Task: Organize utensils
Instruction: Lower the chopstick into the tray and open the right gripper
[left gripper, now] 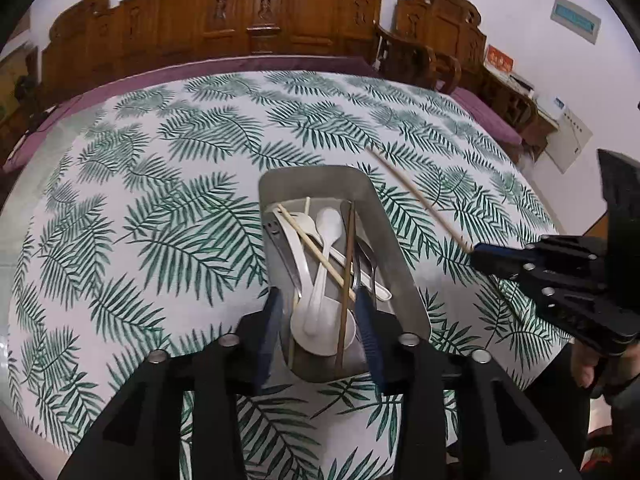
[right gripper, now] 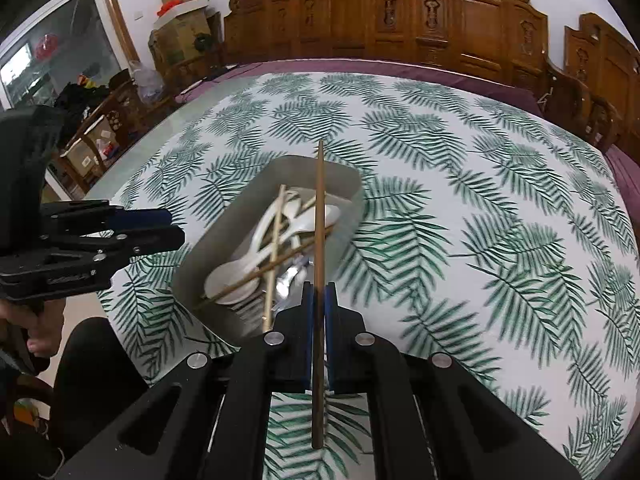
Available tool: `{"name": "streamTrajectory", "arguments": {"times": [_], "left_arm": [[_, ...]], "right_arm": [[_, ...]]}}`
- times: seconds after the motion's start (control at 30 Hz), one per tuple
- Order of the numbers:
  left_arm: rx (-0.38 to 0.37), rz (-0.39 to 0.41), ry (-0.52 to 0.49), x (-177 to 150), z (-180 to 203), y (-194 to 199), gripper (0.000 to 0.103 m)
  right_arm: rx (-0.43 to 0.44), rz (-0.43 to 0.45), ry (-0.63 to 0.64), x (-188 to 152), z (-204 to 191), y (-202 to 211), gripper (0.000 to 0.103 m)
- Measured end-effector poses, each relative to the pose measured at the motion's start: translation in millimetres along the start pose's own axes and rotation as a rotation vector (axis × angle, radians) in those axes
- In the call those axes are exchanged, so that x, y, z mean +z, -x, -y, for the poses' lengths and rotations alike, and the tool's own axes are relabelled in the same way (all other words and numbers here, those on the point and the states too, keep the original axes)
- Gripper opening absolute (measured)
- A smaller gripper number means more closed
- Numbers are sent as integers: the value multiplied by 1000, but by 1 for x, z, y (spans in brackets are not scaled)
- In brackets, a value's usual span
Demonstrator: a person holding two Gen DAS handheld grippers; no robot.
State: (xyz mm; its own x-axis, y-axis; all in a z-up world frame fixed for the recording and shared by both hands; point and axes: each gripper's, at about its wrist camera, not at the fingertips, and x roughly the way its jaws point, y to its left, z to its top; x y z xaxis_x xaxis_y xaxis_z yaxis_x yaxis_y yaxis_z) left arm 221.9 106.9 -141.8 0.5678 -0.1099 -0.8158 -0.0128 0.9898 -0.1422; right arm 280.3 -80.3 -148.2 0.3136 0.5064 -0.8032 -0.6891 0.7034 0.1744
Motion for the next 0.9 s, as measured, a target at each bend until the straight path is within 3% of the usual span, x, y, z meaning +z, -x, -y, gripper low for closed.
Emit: {"name": "streamTrajectory", "arguments": {"times": [0.03, 0.1, 0.2, 0.9], "left_arm": [[3, 4, 3, -1, -2, 2, 45], [17, 15, 9, -1, -5, 7, 71], [47, 53, 16, -3, -11, 16, 85], [103, 57, 77, -17, -49, 30, 88]], "right_arm": [[3, -2, 1, 1, -3, -2, 6], [11, -9, 5, 3, -9, -9, 6], [24, -25, 2, 6, -15, -19, 6], [83, -96, -152, 24, -30, -82, 6]]}}
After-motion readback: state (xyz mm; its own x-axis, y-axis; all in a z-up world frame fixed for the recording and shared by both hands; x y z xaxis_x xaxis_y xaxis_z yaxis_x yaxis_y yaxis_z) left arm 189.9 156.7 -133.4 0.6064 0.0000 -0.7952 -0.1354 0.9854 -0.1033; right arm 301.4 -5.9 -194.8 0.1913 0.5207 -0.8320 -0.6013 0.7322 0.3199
